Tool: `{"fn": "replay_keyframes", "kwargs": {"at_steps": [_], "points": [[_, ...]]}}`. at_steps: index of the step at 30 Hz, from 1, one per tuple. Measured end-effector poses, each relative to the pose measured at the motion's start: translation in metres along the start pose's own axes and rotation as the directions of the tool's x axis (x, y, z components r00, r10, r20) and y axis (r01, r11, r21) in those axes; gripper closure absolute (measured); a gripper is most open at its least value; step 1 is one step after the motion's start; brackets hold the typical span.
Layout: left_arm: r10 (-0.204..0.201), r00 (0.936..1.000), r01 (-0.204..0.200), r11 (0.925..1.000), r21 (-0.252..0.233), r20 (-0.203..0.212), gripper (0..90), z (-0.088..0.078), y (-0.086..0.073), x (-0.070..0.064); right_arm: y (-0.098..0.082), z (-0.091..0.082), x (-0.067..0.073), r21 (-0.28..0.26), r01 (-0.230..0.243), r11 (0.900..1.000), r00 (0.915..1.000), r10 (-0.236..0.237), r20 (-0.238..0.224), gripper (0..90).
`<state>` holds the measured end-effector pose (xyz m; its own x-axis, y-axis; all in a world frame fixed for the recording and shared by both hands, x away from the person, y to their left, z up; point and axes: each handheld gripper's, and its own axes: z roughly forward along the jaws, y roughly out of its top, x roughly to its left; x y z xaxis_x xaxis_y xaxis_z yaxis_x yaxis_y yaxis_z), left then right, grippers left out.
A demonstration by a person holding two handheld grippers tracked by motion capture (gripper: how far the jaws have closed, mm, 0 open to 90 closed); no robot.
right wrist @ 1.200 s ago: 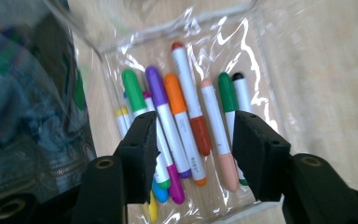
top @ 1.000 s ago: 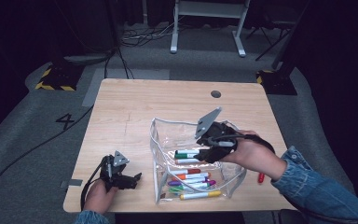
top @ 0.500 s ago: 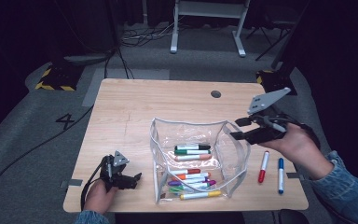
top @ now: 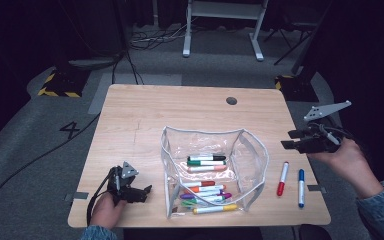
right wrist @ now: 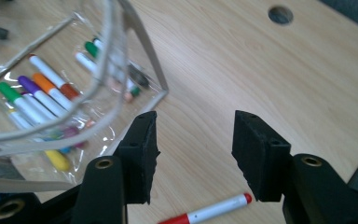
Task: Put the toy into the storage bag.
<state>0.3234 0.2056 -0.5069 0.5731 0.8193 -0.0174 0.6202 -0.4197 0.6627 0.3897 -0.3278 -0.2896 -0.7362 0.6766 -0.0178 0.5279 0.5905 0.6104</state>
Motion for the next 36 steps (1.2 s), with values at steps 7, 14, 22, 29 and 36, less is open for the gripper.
{"fn": "replay_keyframes", "kwargs": {"at_steps": [7, 14, 22, 29, 36], "points": [[0.0, 1.0, 0.0, 1.0, 0.0, 0.0, 0.0, 0.0, 0.0, 0.0, -0.038, 0.028, -0.029, 0.067, -0.172, 0.983, 0.985, 0.17, 0.027, 51.1], [0.0, 1.0, 0.0, 1.0, -0.001, 0.0, 0.0, 0.0, 0.0, 0.0, -0.072, 0.058, -0.043, 0.122, -0.237, 0.964, 0.9715, 0.234, 0.038, 50.7], [0.0, 1.0, 0.0, 1.0, 0.0, 0.0, 0.0, 0.0, 0.0, 0.0, -0.097, 0.096, -0.048, 0.222, -0.274, 0.936, 0.9616, 0.269, 0.054, 49.6], [-0.005, 1.0, 0.005, 1.0, 0.001, 0.006, 0.0, 0.0, 0.0, 0.0, -0.11, 0.121, -0.044, 0.317, -0.296, 0.901, 0.9541, 0.295, 0.052, 49.6], [0.001, 1.0, -0.001, 1.0, 0.0, 0.0, 0.0, 0.0, 0.0, 0.0, -0.11, 0.135, -0.036, 0.332, -0.263, 0.906, 0.9643, 0.259, 0.056, 62.0]]}}
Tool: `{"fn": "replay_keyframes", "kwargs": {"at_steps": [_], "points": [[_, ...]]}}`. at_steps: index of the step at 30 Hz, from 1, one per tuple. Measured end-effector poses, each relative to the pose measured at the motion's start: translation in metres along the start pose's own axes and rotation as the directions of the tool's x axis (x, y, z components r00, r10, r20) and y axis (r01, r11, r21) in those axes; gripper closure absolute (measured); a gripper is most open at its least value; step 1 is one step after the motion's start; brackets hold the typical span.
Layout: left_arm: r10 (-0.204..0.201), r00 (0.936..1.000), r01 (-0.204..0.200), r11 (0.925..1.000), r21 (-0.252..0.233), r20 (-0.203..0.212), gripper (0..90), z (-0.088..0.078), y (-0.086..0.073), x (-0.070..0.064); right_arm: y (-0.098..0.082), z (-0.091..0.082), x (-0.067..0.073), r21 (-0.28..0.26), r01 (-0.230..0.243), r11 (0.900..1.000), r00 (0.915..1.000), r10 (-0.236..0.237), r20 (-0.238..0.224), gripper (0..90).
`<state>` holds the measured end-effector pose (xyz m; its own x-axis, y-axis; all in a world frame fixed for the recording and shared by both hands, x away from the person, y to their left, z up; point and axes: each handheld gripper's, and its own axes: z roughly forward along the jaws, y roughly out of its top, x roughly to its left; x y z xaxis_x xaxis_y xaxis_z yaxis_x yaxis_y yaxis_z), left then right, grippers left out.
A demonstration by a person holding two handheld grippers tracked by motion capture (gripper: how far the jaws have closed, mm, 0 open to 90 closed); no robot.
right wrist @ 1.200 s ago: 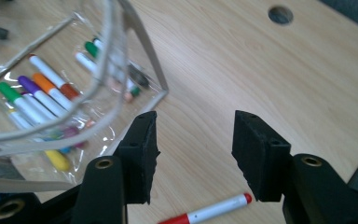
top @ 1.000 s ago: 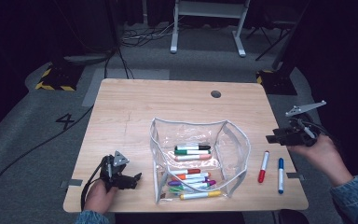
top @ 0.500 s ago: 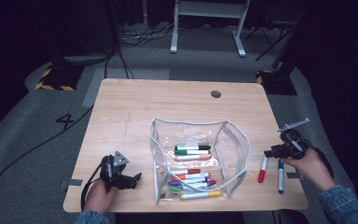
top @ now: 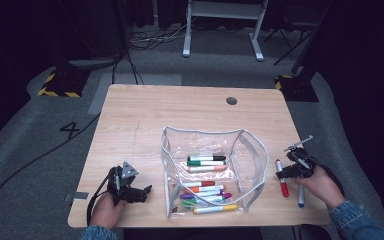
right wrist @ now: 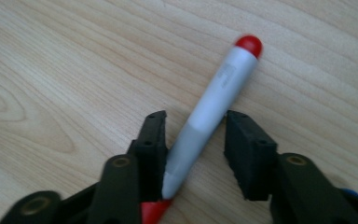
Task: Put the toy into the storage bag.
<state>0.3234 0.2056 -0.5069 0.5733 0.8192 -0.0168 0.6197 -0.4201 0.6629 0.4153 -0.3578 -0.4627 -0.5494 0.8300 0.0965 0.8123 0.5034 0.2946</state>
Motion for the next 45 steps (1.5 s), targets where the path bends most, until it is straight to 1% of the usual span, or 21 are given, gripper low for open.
{"fn": "replay_keyframes", "kwargs": {"at_steps": [2, 3, 4, 8, 11, 12, 13, 15, 16, 17, 20, 23, 27, 28, 29, 30, 31, 33, 35, 42, 45], "points": [[-0.006, 1.0, 0.006, 1.0, 0.002, 0.007, 0.0, 0.0, 0.0, 0.0, 0.002, 0.001, 0.006, 0.012, 0.046, 0.999, 0.9983, -0.047, 0.035, 71.2], [0.0, 1.0, 0.0, 1.0, 0.0, 0.0, 0.0, 0.0, 0.0, 0.0, 0.003, 0.002, 0.008, 0.017, 0.066, 0.998, 0.9962, -0.067, 0.055, 73.7], [-0.006, 1.0, 0.006, 1.0, 0.002, 0.007, 0.0, 0.0, 0.0, 0.0, 0.004, 0.002, 0.011, 0.02, 0.085, 0.996, 0.9936, -0.087, 0.073, 75.5], [-0.005, 1.0, 0.005, 1.0, 0.002, 0.006, 0.0, 0.0, 0.0, 0.0, 0.008, 0.004, 0.019, 0.026, 0.109, 0.994, 0.9912, -0.11, 0.073, 76.1], [-0.001, 1.0, 0.001, 1.0, 0.0, 0.0, 0.0, 0.0, 0.0, 0.0, 0.009, 0.004, 0.021, 0.025, 0.125, 0.992, 0.9889, -0.126, 0.078, 76.6], [-0.006, 1.0, 0.006, 1.0, 0.001, 0.007, 0.0, 0.0, 0.0, 0.0, 0.009, 0.004, 0.021, 0.024, 0.126, 0.992, 0.9887, -0.127, 0.079, 76.6], [0.0, 1.0, 0.0, 1.0, 0.0, 0.0, 0.0, 0.0, 0.0, 0.0, 0.009, 0.004, 0.021, 0.026, 0.128, 0.991, 0.9884, -0.13, 0.079, 76.7], [-0.001, 1.0, 0.001, 1.0, 0.0, 0.0, 0.0, 0.0, 0.0, 0.0, 0.009, 0.004, 0.021, 0.034, 0.133, 0.991, 0.9891, -0.135, 0.059, 76.8], [0.0, 1.0, 0.0, 1.0, 0.0, 0.0, 0.0, 0.0, 0.0, 0.0, 0.009, 0.004, 0.021, 0.043, 0.147, 0.988, 0.987, -0.15, 0.06, 76.8], [0.0, 1.0, 0.0, 1.0, 0.0, 0.0, 0.0, 0.0, 0.0, 0.0, 0.009, 0.002, 0.021, 0.043, 0.15, 0.988, 0.9867, -0.152, 0.057, 76.8], [0.001, 1.0, -0.001, 1.0, -0.001, -0.002, 0.0, 0.0, 0.0, 0.0, 0.011, -0.007, 0.019, 0.016, 0.156, 0.988, 0.9871, -0.156, 0.035, 76.9], [-0.001, 1.0, 0.001, 1.0, 0.0, 0.0, 0.0, 0.0, 0.0, 0.0, 0.013, -0.021, 0.02, -0.017, 0.148, 0.989, 0.9889, -0.148, 0.01, 76.9], [-0.004, 1.0, 0.004, 1.0, 0.003, 0.007, 0.0, 0.0, 0.0, 0.0, 0.019, -0.046, 0.024, -0.077, 0.174, 0.982, 0.9847, -0.174, 0.003, 76.8], [-0.001, 1.0, 0.001, 1.0, 0.0, 0.0, 0.0, 0.0, 0.0, 0.0, 0.02, -0.052, 0.026, -0.09, 0.185, 0.979, 0.9827, -0.185, 0.0, 76.8], [-0.007, 1.0, 0.007, 1.0, 0.002, 0.007, 0.0, 0.0, 0.0, 0.0, 0.022, -0.059, 0.029, -0.102, 0.199, 0.975, 0.9797, -0.201, -0.002, 76.7], [-0.001, 1.0, 0.001, 1.0, 0.0, 0.0, 0.0, 0.0, 0.0, 0.0, 0.024, -0.066, 0.032, -0.118, 0.209, 0.971, 0.9776, -0.21, -0.002, 76.7], [0.002, 1.0, -0.002, 1.0, 0.002, 0.0, 0.0, 0.0, 0.0, 0.0, 0.026, -0.073, 0.035, -0.135, 0.223, 0.965, 0.9742, -0.226, -0.001, 76.7], [0.001, 1.0, -0.001, 1.0, 0.001, 0.002, 0.0, 0.0, 0.0, 0.0, 0.03, -0.086, 0.041, -0.157, 0.264, 0.952, 0.9631, -0.269, -0.011, 76.7], [-0.001, 1.0, 0.001, 1.0, 0.0, 0.0, 0.0, 0.0, 0.0, 0.0, 0.033, -0.099, 0.047, -0.179, 0.287, 0.941, 0.9564, -0.292, -0.001, 76.7], [0.0, 1.0, 0.0, 1.0, 0.0, 0.0, 0.0, 0.0, 0.0, 0.0, 0.045, -0.145, 0.07, -0.253, 0.354, 0.9, 0.9305, -0.366, -0.002, 76.7], [0.0, 1.0, 0.0, 1.0, 0.0, 0.0, 0.0, 0.0, 0.0, 0.0, 0.05, -0.16, 0.08, -0.275, 0.373, 0.886, 0.9216, -0.388, -0.002, 76.7]]}}
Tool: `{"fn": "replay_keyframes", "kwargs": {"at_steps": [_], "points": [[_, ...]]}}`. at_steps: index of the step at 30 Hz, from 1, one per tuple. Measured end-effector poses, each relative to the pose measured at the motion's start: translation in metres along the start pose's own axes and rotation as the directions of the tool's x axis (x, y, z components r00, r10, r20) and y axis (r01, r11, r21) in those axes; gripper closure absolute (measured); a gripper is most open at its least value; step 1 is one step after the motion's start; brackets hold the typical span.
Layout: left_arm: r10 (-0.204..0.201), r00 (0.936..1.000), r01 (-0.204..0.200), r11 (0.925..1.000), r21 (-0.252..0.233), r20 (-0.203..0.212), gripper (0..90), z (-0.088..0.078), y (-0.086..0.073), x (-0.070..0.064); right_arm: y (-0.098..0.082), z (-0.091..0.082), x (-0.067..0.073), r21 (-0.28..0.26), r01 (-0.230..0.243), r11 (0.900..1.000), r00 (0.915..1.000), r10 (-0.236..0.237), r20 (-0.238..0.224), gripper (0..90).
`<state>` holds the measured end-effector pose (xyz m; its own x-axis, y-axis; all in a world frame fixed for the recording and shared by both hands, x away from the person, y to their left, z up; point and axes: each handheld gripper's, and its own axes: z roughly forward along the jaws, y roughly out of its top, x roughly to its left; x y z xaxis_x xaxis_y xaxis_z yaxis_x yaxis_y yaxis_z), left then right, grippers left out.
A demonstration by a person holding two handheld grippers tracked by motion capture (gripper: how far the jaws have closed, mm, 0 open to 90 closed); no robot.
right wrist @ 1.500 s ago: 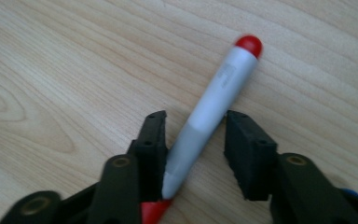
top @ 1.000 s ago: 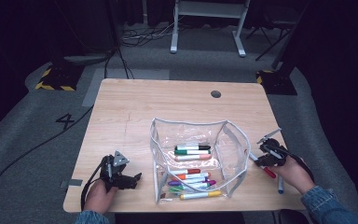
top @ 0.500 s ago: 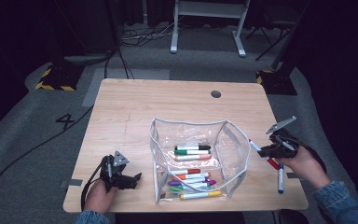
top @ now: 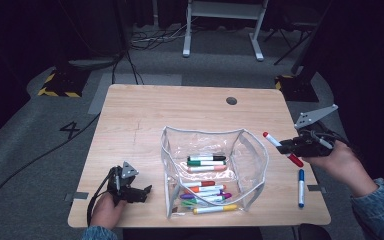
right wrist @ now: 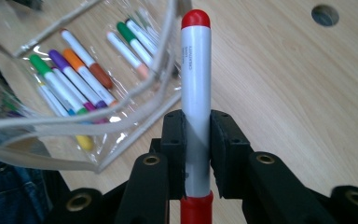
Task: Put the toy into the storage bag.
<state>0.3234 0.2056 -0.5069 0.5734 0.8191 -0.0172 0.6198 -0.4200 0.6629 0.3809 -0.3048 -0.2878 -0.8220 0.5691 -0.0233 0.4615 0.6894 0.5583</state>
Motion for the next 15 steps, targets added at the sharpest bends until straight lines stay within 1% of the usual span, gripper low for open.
{"fn": "replay_keyframes", "kwargs": {"at_steps": [4, 5, 7, 10, 11, 12, 15], "points": [[-0.001, 1.0, 0.001, 1.0, 0.0, 0.0, 0.0, 0.0, 0.0, 0.0, 0.015, -0.011, 0.013, -0.005, 0.04, 0.999, 0.9991, -0.04, -0.009, 76.7], [0.0, 1.0, 0.0, 1.0, 0.0, 0.0, 0.0, 0.0, 0.0, 0.0, 0.02, -0.013, 0.016, -0.007, 0.055, 0.998, 0.9985, -0.055, -0.006, 76.7], [0.002, 1.0, -0.002, 1.0, 0.002, 0.0, 0.0, 0.0, 0.0, 0.0, 0.029, -0.018, 0.024, -0.017, 0.08, 0.997, 0.9967, -0.08, -0.015, 76.7], [-0.001, 1.0, 0.001, 1.0, 0.0, 0.0, 0.0, 0.0, 0.0, 0.0, 0.045, -0.021, 0.038, -0.021, 0.129, 0.991, 0.9913, -0.129, -0.025, 76.7], [-0.006, 1.0, 0.006, 1.0, 0.002, 0.007, 0.0, 0.0, 0.0, 0.0, 0.05, -0.021, 0.043, -0.02, 0.145, 0.989, 0.989, -0.145, -0.028, 76.7], [0.002, 1.0, -0.002, 1.0, 0.002, 0.0, 0.0, 0.0, 0.0, 0.0, 0.055, -0.02, 0.047, -0.015, 0.159, 0.987, 0.9866, -0.16, -0.034, 76.7], [0.0, 1.0, 0.0, 1.0, 0.0, 0.0, 0.0, 0.0, 0.0, 0.0, 0.068, -0.016, 0.059, -0.004, 0.2, 0.98, 0.9789, -0.2, -0.044, 76.7]]}}
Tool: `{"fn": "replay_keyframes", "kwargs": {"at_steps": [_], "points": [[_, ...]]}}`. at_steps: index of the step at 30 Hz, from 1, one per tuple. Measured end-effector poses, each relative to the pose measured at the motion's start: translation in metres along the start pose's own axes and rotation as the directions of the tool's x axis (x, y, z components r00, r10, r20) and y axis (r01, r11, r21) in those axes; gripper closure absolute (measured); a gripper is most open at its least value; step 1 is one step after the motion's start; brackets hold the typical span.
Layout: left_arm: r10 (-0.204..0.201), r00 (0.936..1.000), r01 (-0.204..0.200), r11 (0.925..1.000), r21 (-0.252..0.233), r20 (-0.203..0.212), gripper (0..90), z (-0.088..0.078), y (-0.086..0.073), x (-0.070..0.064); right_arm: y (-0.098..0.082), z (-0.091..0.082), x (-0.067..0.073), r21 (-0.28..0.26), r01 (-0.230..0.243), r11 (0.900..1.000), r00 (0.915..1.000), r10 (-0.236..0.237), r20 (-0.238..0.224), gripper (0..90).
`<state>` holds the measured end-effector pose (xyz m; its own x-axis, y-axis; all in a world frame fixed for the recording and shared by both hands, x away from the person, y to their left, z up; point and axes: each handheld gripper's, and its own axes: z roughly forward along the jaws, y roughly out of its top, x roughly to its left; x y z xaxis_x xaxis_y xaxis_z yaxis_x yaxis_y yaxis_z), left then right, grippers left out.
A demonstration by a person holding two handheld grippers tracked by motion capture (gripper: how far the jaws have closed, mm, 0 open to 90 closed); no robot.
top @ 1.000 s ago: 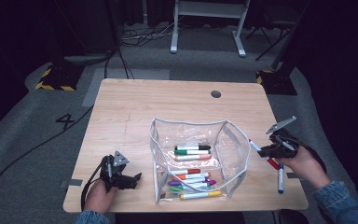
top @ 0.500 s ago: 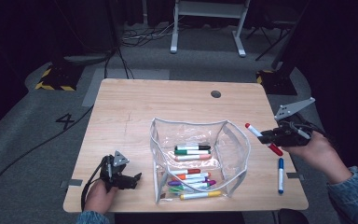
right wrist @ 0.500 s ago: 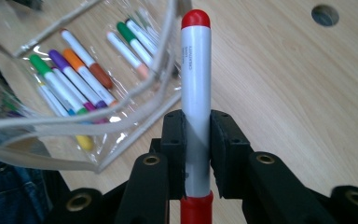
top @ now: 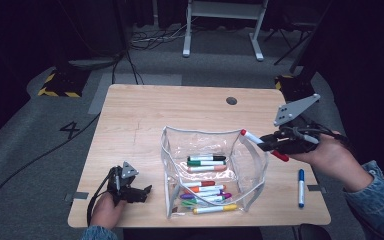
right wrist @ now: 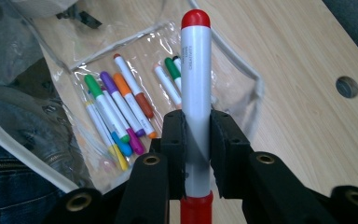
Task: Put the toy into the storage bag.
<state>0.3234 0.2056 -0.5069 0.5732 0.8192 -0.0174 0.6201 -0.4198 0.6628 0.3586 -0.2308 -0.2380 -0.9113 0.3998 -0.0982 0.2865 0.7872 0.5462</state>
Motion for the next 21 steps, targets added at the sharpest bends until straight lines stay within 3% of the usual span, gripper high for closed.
{"fn": "replay_keyframes", "kwargs": {"at_steps": [7, 21], "points": [[0.002, 1.0, -0.002, 1.0, 0.001, 0.0, 0.0, 0.0, 0.0, 0.0, 0.025, 0.016, 0.019, 0.002, 0.07, 0.998, 0.9965, -0.07, -0.045, 76.7], [-0.001, 1.0, 0.001, 1.0, 0.0, 0.0, 0.0, 0.0, 0.0, 0.0, 0.052, 0.052, 0.041, 0.055, 0.137, 0.989, 0.9858, -0.131, -0.105, 76.6]]}}
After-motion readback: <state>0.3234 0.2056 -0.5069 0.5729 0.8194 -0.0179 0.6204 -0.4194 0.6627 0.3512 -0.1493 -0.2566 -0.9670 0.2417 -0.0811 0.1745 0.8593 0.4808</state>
